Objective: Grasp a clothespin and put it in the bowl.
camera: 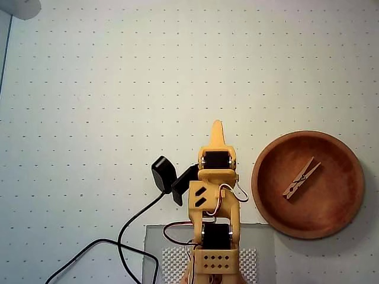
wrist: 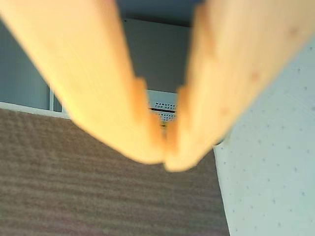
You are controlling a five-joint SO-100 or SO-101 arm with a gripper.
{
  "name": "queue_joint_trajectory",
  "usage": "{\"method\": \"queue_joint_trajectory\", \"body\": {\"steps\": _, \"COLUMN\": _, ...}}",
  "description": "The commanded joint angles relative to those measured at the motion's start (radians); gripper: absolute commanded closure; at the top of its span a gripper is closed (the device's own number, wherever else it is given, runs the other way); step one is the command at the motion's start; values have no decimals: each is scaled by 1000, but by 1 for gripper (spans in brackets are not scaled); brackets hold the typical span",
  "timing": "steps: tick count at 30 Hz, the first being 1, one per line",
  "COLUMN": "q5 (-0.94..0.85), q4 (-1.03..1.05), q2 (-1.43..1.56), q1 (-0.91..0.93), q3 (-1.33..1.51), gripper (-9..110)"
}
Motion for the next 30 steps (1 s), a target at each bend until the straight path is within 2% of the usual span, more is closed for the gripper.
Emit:
{"method": "queue_joint_trajectory", "body": {"steps": 1, "q5": 11, "q4": -14, "q2": 66, "q1": 3, "q3": 44, "gripper": 105}}
{"method": "queue_joint_trajectory", "body": {"steps": 10, "q5": 11, "q4": 38, "q2": 89, "q1": -6, "q3": 132, "gripper": 105}}
{"method": "queue_joint_trajectory", "body": {"steps": 23, "q5": -32, "q4": 428, "q2": 94, "q1": -6, "q3": 132, "gripper": 105}}
{"method": "queue_joint_trajectory", "body": {"steps": 30, "q5": -87, "q4": 431, "q2": 94, "q1": -8, "q3": 133, "gripper": 105}}
